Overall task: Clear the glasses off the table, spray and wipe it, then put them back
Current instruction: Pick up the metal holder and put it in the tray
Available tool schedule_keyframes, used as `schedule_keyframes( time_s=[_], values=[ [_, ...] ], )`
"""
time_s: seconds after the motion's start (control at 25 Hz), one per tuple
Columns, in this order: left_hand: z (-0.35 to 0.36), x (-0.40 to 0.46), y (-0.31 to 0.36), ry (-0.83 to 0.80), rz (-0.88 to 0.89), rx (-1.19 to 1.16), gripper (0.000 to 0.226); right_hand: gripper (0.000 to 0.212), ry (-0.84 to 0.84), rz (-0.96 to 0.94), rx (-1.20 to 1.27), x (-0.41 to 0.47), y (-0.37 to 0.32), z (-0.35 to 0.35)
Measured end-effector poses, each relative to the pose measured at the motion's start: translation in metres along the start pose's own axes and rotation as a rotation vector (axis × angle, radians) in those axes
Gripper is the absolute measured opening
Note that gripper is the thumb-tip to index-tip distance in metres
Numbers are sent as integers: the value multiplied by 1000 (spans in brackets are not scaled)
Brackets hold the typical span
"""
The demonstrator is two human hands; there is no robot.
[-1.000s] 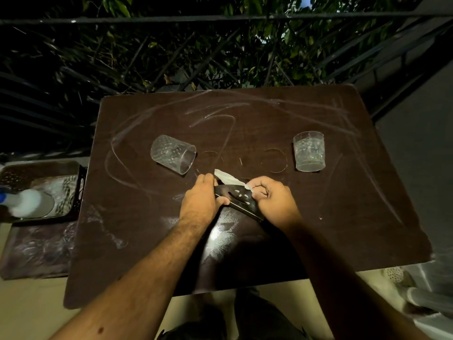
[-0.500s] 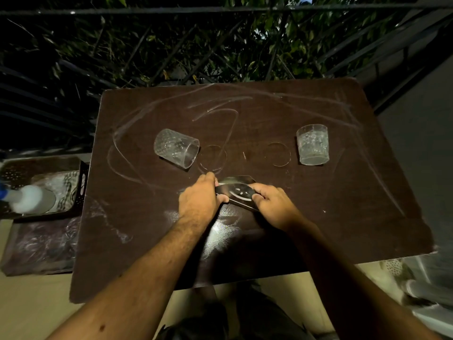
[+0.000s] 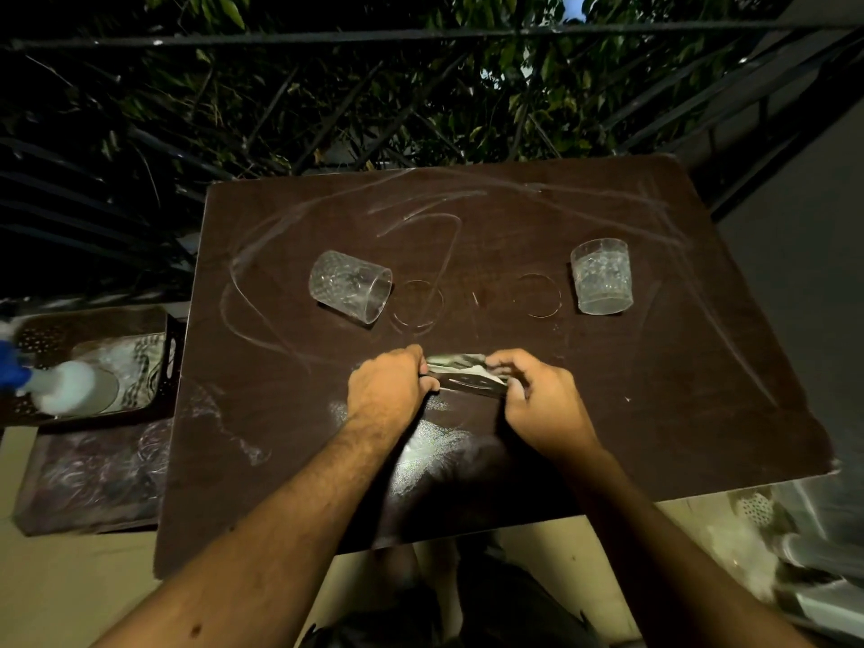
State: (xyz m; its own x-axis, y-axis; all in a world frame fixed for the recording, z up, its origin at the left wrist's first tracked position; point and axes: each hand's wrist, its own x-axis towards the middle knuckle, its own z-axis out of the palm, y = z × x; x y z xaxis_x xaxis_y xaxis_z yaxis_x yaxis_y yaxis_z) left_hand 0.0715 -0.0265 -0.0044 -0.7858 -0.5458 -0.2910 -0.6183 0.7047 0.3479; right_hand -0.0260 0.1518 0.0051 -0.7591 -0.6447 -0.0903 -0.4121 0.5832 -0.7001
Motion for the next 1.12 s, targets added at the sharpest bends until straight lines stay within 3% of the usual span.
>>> schedule_keyframes(
  time_s=[0.16,0.4,0.56,0.92,1.12],
  values=[
    [-5,-3,0,3,5,-32,35,38,172,-18,-17,-10,3,-2],
    [1,6,-2,-84,146,-151,55,58,-180,75,-200,-3,31,2],
    [6,8,1,-101,137,-128,31,38,-122,66,-127,6,37,6],
    [-33,-16,-40,24,26,-199,40,36,-145,-153,-44,31,-7,15],
    [-71,-36,-114,90,-86,-217,44,38,-229,-256,-40,43,-77,61]
  ],
)
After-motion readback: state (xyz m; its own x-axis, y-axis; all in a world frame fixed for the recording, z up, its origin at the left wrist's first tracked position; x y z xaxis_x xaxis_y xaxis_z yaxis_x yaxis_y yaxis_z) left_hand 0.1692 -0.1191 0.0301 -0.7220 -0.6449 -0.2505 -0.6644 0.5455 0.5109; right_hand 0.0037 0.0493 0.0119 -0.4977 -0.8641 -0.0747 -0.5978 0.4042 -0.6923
